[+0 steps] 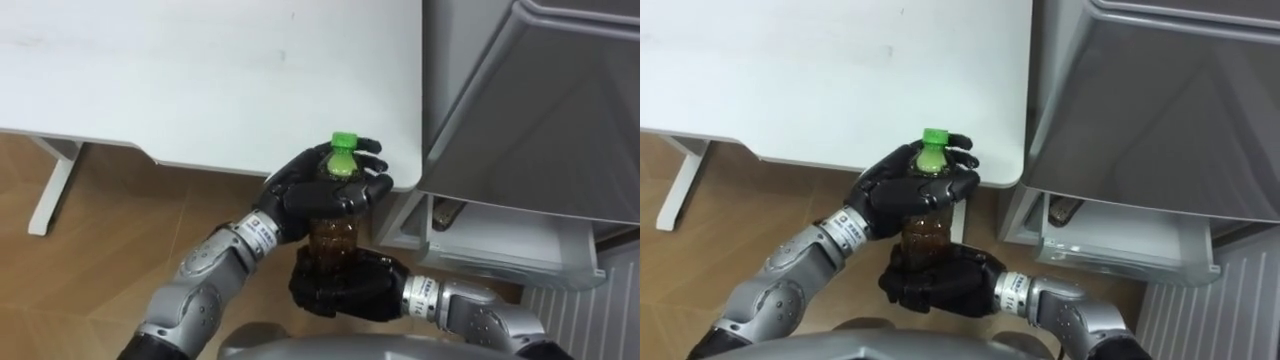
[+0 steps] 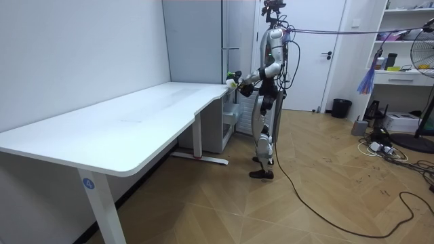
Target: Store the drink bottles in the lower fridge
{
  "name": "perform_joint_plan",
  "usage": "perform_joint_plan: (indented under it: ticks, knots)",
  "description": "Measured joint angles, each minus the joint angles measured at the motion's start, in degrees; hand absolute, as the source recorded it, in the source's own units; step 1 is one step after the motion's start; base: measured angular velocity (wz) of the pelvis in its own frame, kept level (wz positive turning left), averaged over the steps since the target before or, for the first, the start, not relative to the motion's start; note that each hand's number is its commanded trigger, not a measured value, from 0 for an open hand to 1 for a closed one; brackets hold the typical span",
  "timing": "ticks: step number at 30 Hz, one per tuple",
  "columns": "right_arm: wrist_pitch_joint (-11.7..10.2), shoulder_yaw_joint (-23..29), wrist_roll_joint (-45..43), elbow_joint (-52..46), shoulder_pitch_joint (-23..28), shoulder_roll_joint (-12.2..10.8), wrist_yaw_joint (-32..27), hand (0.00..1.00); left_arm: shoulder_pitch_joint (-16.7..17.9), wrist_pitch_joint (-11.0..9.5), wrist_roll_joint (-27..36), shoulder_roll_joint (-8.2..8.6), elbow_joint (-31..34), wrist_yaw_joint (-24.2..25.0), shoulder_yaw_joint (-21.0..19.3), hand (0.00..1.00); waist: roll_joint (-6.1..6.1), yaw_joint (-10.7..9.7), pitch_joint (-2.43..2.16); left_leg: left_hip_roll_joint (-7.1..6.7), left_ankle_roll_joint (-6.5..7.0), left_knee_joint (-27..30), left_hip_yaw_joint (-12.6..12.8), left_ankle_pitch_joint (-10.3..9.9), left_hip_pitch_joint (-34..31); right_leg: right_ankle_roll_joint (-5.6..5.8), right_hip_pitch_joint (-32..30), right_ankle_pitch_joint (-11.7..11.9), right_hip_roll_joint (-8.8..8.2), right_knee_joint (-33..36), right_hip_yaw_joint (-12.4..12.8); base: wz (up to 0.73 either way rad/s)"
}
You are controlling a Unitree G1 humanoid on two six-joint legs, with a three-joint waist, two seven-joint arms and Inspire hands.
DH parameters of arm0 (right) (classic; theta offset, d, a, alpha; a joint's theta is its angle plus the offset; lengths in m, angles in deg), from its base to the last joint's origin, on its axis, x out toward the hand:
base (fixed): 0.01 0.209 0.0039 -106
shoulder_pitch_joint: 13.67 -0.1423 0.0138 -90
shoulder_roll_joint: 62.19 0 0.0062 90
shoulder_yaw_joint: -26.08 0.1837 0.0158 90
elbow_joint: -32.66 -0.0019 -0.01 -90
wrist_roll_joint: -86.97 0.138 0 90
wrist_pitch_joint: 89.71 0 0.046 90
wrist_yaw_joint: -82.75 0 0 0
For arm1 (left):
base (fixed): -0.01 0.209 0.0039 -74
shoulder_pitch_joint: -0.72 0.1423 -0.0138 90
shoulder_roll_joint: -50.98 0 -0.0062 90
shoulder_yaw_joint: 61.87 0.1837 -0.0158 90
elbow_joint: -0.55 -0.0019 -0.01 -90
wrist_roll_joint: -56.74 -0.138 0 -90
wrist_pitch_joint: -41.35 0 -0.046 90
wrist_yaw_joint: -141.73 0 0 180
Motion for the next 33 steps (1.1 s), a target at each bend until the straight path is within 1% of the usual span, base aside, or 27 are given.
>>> perform_joint_plan:
  ticks: [4,7,10,11,12,13,15,16,17,19,21,22,24,25,26,27,28,29,30,31,32,33]
  knots:
    - [0.1,0.2,-0.1,0.0,0.1,0.7,0.0,1.0,0.0,0.0,0.2,0.65,0.7,0.2,-0.9,0.0,-0.02,0.0,-0.03,-0.03,0.01,0.2,0.0,0.0,-0.3,-0.01,-0.1,0.0,-0.39,0.0,0.1,0.0]
    - [0.0,1.2,-0.2,-0.3,0.1,0.8,0.2,1.0,0.0,0.0,1.5,0.85,3.1,0.2,-2.4,0.0,0.0,0.0,-0.07,-0.04,0.02,0.6,0.0,0.0,-0.1,-0.01,-0.2,0.0,-0.4,-0.1,0.2,0.0]
    - [-0.3,2.2,-0.5,-0.4,0.1,0.7,0.5,1.0,0.0,0.0,2.3,0.83,7.8,0.1,-5.1,0.0,-0.01,0.1,-0.08,0.06,0.02,0.7,-0.1,0.0,-0.2,-0.01,-0.3,0.0,-0.3,0.0,0.1,0.0]
    - [-0.3,3.2,-0.8,-0.3,0.2,0.6,0.6,1.0,0.0,-0.1,2.4,1.05,10.5,0.1,-7.0,0.0,-0.01,0.0,-0.08,0.09,0.01,0.6,-0.1,0.0,-0.1,-0.02,-0.3,0.0,-0.28,0.0,0.2,0.0]
    - [-0.5,3.7,-0.8,-0.3,0.3,0.5,0.6,1.0,-0.3,-0.3,3.5,1.32,13.2,-0.3,-9.0,0.0,0.1,0.1,-0.08,0.11,0.01,0.6,-0.1,0.0,-0.1,-0.02,-0.2,0.0,-0.25,0.0,0.1,0.0]
    - [-0.6,3.7,-0.8,-0.3,0.3,0.5,0.6,1.0,-0.6,-0.8,4.3,1.27,14.2,-0.4,-9.7,0.0,0.17,0.1,-0.08,0.12,0.01,0.7,0.0,0.0,-0.1,-0.02,-0.1,0.0,-0.22,0.0,0.1,0.0]
    - [-0.6,4.2,-1.5,-0.3,0.4,1.3,0.6,1.0,-2.0,-3.0,6.7,1.26,17.4,-1.2,-12.6,0.0,0.6,0.2,-0.01,0.12,0.01,0.6,0.0,0.0,0.3,-0.02,0.1,0.0,-0.18,0.0,0.1,0.0]
    - [-0.6,4.3,-1.9,-0.4,0.5,1.4,0.6,1.0,-2.0,-3.4,7.1,1.24,18.1,-1.4,-13.3,0.0,0.77,0.3,-0.07,0.13,0.01,0.6,0.0,0.0,0.3,-0.02,0.2,0.0,-0.17,0.0,0.1,0.0]
    - [-0.6,4.9,-2.2,-1.0,1.3,1.7,0.6,1.0,-2.0,-3.7,8.4,1.2,19.7,-1.5,-14.3,0.0,1.07,0.5,-0.15,0.13,0.01,0.5,0.1,0.0,0.4,-0.02,0.2,0.0,-0.18,0.0,0.1,-0.03]
    - [-0.6,6.5,-2.8,-1.4,2.7,1.8,1.2,1.0,-2.0,-3.8,8.5,1.19,21.9,-1.5,-15.9,0.0,1.54,1.2,-0.21,0.16,0.02,0.2,0.2,0.0,0.9,-0.02,0.5,0.0,-0.15,0.0,0.1,-0.04]
    - [-0.6,8.9,-5.2,-2.4,4.0,1.9,1.7,1.0,-2.1,-4.0,8.4,1.16,24.4,-1.5,-18.8,0.0,2.22,1.6,-0.1,0.17,-0.03,-0.2,0.1,-0.1,1.7,-0.02,1.3,0.0,-0.23,0.0,0.1,0.0]
    - [-0.6,9.4,-5.6,-2.4,4.2,1.9,2.0,1.0,-2.2,-4.3,8.4,1.13,25.0,-1.6,-19.5,0.0,2.38,1.7,-0.1,0.17,-0.03,-0.2,0.1,-0.1,1.7,-0.02,1.3,0.0,-0.23,-0.1,0.1,0.0]
    - [-0.7,11.7,-7.5,-2.6,5.6,1.8,2.2,1.0,-2.1,-5.1,8.4,1.12,27.1,-2.3,-22.6,0.0,2.68,2.0,-0.12,0.19,-0.03,-0.2,0.2,-0.1,1.7,-0.02,1.2,0.0,-0.21,-0.1,0.1,0.0]
    - [-0.7,12.0,-7.8,-2.6,6.0,1.8,2.2,1.0,-2.1,-5.2,8.4,1.09,27.7,-2.6,-23.6,0.0,2.81,2.7,-0.16,0.21,-0.03,-0.2,0.2,-0.1,1.7,-0.04,1.2,0.0,-0.19,-0.1,0.1,-0.11]
    - [-0.8,13.0,-9.4,-3.1,7.3,1.8,2.3,1.0,-2.1,-5.2,8.2,1.08,29.5,-3.2,-25.9,0.0,2.78,3.6,-0.17,0.27,-0.1,-0.2,0.6,-0.1,1.7,-0.15,0.9,-0.1,-0.13,-0.1,0.5,-0.11]
    - [-0.8,13.7,-11.6,-3.7,8.5,1.8,2.4,1.0,-2.1,-5.9,7.6,1.04,31.4,-4.4,-28.3,0.0,2.75,3.9,-0.18,0.27,-0.12,-0.1,0.6,-0.1,1.7,-0.16,1.0,-0.1,-0.13,-0.2,0.4,-0.09]
    - [-0.8,14.1,-12.5,-4.1,9.1,1.8,2.4,1.0,-2.2,-6.5,7.4,1.05,32.2,-5.1,-29.4,0.0,2.75,4.1,-0.18,0.25,-0.12,0.0,0.6,-0.1,1.8,-0.15,1.1,-0.1,-0.17,-0.2,0.3,0.0]
    - [-0.8,14.7,-14.2,-5.0,10.6,1.8,2.4,1.0,-2.2,-8.0,7.1,1.09,33.2,-6.4,-31.3,0.0,2.78,4.8,-0.2,0.19,-0.11,-0.2,0.6,-0.1,2.1,-0.13,1.3,-0.1,-0.27,-0.2,0.1,0.0]
    - [-0.8,15.5,-15.1,-5.5,11.8,1.8,2.5,1.0,-2.1,-8.8,5.7,1.36,34.1,-7.9,-33.9,0.0,2.72,5.3,-0.16,0.14,-0.1,-0.5,0.6,-0.1,2.5,-0.11,1.8,-0.2,-0.3,-0.5,-0.1,0.0]
    - [-0.8,16.3,-16.4,-5.9,12.5,1.6,2.6,1.0,-2.0,-9.0,4.3,1.42,34.5,-8.8,-35.3,0.0,2.65,5.7,-0.22,0.13,-0.1,-0.7,0.6,-0.1,2.7,-0.11,2.0,-0.2,-0.25,-0.7,-0.1,0.0]
    - [-1.0,17.7,-17.8,-6.3,13.6,1.3,2.7,1.0,-2.0,-9.6,1.6,1.4,34.8,-10.8,-38.0,0.0,2.46,6.6,-0.43,0.13,-0.12,-1.0,0.5,-0.1,3.2,-0.11,2.4,-0.2,-0.1,-1.0,-0.1,0.0]
    - [-1.3,18.7,-18.9,-6.3,14.0,1.1,2.7,1.0,-2.0,-10.7,-0.4,1.41,34.8,-13.4,-40.4,0.0,2.41,7.0,-0.43,0.11,-0.14,-1.2,0.5,-0.1,3.9,-0.05,2.8,-0.2,-0.05,-1.2,-0.1,0.0]
